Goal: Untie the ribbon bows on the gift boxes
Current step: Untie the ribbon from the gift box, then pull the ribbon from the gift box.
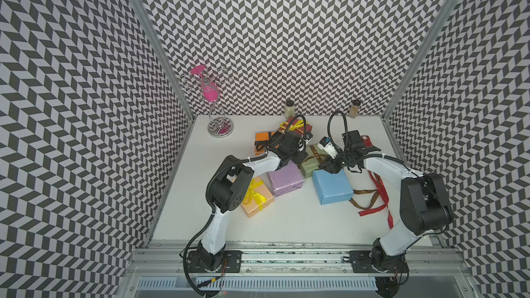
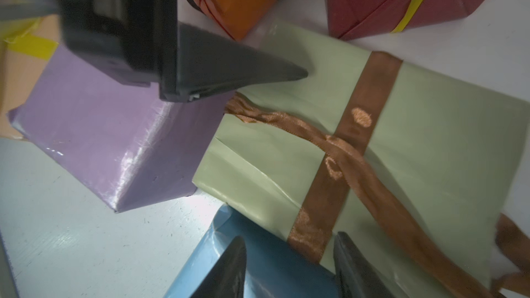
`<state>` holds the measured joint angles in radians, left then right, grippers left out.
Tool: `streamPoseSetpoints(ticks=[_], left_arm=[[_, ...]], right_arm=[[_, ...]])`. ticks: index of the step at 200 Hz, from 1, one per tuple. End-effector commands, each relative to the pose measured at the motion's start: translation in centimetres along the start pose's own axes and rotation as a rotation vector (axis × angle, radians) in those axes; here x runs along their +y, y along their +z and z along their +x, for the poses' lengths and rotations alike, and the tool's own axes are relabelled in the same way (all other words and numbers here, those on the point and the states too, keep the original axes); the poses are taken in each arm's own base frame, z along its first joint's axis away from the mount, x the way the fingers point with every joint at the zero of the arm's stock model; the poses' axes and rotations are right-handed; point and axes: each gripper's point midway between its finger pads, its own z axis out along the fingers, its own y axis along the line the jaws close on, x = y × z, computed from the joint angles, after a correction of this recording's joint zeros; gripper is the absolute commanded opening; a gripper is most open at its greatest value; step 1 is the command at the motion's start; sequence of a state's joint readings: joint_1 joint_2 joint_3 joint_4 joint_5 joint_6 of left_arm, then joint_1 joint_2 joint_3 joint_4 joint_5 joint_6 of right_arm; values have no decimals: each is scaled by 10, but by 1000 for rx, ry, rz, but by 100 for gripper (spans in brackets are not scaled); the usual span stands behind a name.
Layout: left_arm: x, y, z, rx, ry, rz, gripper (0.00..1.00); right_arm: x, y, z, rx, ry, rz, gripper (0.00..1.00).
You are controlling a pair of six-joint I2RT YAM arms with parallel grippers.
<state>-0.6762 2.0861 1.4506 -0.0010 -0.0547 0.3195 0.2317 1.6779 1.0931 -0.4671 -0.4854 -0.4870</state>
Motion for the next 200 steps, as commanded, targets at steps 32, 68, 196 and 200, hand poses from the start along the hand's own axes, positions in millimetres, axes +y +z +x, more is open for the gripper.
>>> streamPoseSetpoints(ticks=[32,68,196,200], left_arm=[[-3,-8,8,46,-1,30,73],[-4,-9,9,42,-5,32,73],[-5,-11,13,40,-10,35,73],[-5,-11,13,41,-10,35,73]], right_arm=[[-13,16,-14,-13,27,54,47],[-29,20,-18,-13,45,133,44],[-26,36,-8,41,8,154,39],[-25,38,-8,44,3,153,39]])
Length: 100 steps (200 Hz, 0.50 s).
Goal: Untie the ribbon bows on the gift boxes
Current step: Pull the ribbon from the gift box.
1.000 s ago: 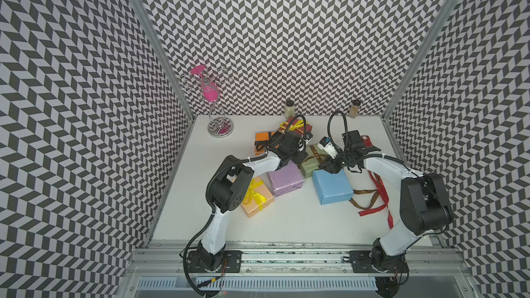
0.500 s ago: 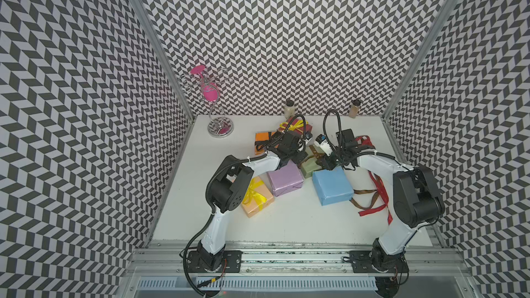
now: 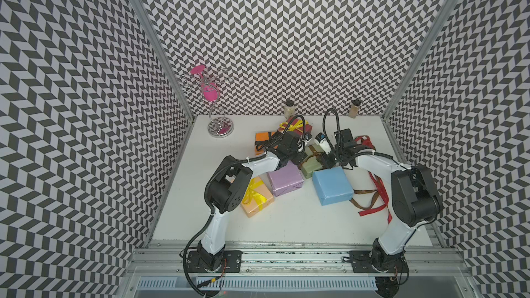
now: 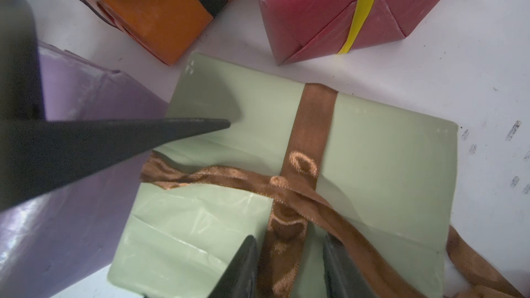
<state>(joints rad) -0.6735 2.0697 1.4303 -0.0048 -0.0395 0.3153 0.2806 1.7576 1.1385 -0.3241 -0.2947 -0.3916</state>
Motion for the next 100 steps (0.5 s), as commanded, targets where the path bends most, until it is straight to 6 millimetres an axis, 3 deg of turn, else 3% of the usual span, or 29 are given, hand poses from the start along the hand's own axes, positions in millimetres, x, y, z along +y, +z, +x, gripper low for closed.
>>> streamPoseSetpoints(ticks=[1,46,81,100], left_arm=[[-3,-6,10,38,-5,21,73],[-4,-7,11,36,-5,22,73],[-3,-7,13,38,-7,22,73],[-3,-8,14,38,-9,23,73]], right_arm=[[11,15,14,59,-19,-30,39],[17,23,16,87,-36,-34,22],[20,19,13,83,-33,-45,4],[21,14,7,72,-31,-58,0]])
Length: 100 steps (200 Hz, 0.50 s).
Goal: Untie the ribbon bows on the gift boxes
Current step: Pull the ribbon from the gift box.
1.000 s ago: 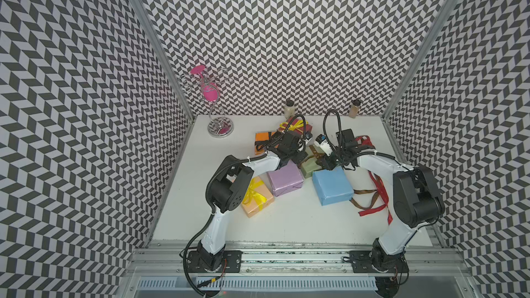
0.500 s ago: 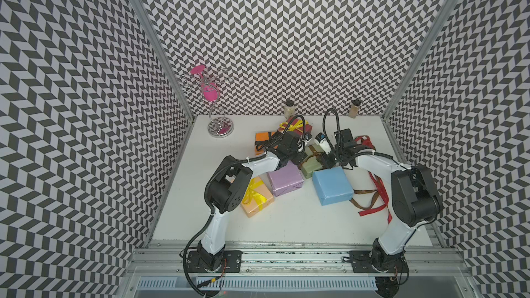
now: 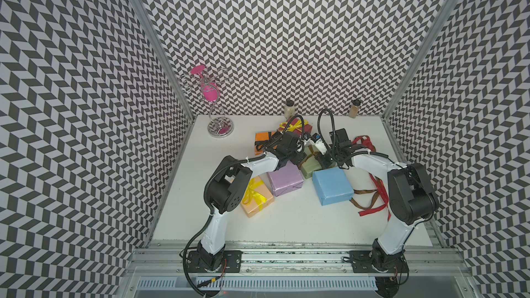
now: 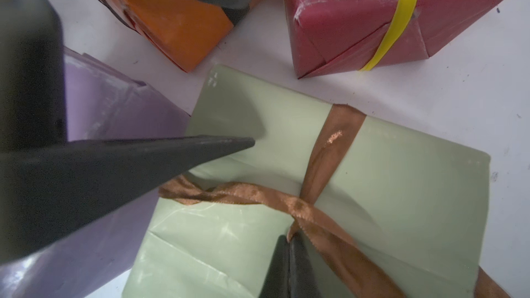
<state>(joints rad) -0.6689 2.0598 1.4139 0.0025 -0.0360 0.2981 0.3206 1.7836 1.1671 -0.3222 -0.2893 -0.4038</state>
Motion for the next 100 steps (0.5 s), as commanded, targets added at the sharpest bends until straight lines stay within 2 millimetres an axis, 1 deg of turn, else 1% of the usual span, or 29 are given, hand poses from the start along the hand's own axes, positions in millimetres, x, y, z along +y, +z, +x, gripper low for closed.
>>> streamPoseSetpoints(ticks=[1,18,30,49,62,78,100], left_arm=[[-5,-5,12,40,11,23,73],[-4,-6,11,37,10,21,73],[-4,-7,11,37,10,21,73],[-3,-8,11,35,9,20,73],[-3,-7,11,36,10,20,73],[-3,-8,12,38,9,20,73],[-3,-9,12,37,10,20,73]], right_arm=[[9,5,16,72,14,-42,0],[13,-3,6,51,12,-66,0],[20,-12,-3,31,2,-105,0],[33,-32,-23,-17,-29,-178,0],[39,-46,-36,-54,-47,-203,0],[42,-64,-51,-103,-71,-201,0],[41,-85,-66,-163,-96,-169,0]])
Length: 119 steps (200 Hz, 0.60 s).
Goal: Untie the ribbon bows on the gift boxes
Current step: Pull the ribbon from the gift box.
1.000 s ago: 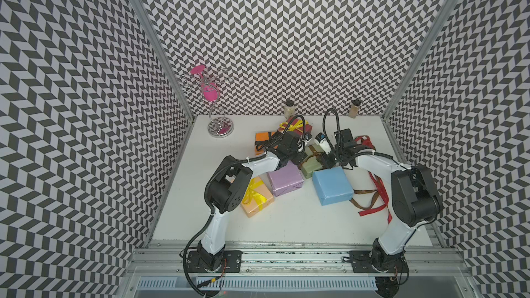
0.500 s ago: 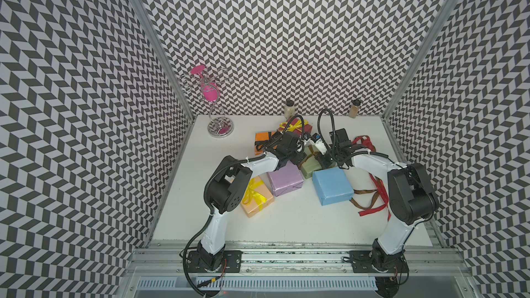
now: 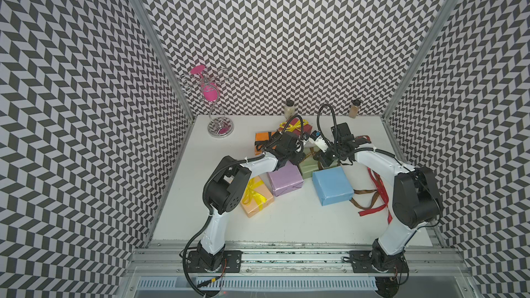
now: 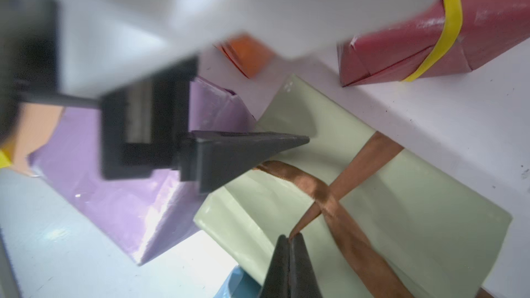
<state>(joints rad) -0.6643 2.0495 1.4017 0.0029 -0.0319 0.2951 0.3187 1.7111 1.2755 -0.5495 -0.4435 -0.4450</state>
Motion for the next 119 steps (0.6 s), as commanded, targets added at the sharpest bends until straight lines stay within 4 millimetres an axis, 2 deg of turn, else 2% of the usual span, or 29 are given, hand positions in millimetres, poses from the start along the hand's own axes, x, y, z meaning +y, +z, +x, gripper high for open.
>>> streamPoseSetpoints(ticks=[1,75,119], left_arm=[[-4,-7,11,36,16,18,73],[-3,-10,12,40,13,16,73],[-4,-11,14,43,15,18,73]], right_arm=[[16,-41,-43,-142,-85,-9,0],[15,-107,-95,-299,-146,121,0],[15,-163,-131,-423,-204,230,0]])
